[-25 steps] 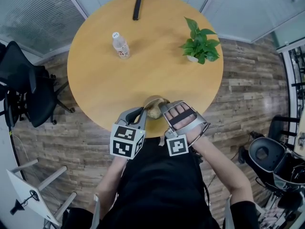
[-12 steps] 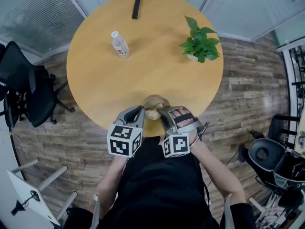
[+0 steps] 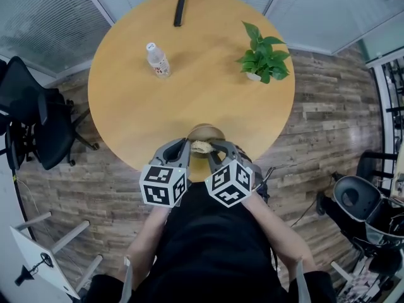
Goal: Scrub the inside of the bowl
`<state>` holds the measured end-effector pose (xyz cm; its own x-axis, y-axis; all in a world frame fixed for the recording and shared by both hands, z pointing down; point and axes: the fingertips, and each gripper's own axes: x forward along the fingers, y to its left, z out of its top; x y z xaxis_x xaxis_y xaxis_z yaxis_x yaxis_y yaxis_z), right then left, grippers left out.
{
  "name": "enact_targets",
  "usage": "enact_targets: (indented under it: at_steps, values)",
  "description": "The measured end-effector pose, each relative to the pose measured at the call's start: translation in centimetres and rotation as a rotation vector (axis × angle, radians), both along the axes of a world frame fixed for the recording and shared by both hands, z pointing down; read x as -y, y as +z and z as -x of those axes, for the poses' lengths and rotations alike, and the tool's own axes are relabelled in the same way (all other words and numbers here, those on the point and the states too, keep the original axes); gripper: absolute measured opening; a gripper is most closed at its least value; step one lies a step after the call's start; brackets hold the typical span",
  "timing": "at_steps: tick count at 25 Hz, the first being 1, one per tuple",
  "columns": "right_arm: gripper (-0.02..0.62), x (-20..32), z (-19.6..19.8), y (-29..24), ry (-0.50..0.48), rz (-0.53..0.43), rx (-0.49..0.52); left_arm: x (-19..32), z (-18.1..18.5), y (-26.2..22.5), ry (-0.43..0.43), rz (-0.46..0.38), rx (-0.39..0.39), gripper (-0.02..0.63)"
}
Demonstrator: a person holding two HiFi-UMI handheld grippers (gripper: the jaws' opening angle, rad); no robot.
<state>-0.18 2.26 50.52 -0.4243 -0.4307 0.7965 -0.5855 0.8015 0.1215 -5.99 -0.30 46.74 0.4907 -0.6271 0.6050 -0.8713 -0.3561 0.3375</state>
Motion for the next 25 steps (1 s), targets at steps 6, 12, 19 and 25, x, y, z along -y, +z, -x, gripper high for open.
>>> enact_targets:
  at_steps: [6, 12, 19, 25]
  values:
    - [0.04, 0.5, -1.3, -0.8, 0.023, -0.022, -0.089, -0.4, -0.6, 0.0, 0.023, 0.004, -0.01, 0.017]
    - [0.04, 2.2, -2.4, -2.2, -0.085, -0.285, -0.321, -0.8, -1.6, 0.1, 0.057, 0.013, -0.015, 0.017]
    - [0.04, 0.4, -0.1, -1.1, -0.052, -0.123, -0.149, -0.2, -1.4, -1.1, 0.031, -0.037, -0.07, 0.017]
    - [0.04, -1.0, 1.9, -0.7, 0.125, 0.175, 0.152, -0.2, -1.0, -1.0, 0.02, -0.058, -0.048, 0.017]
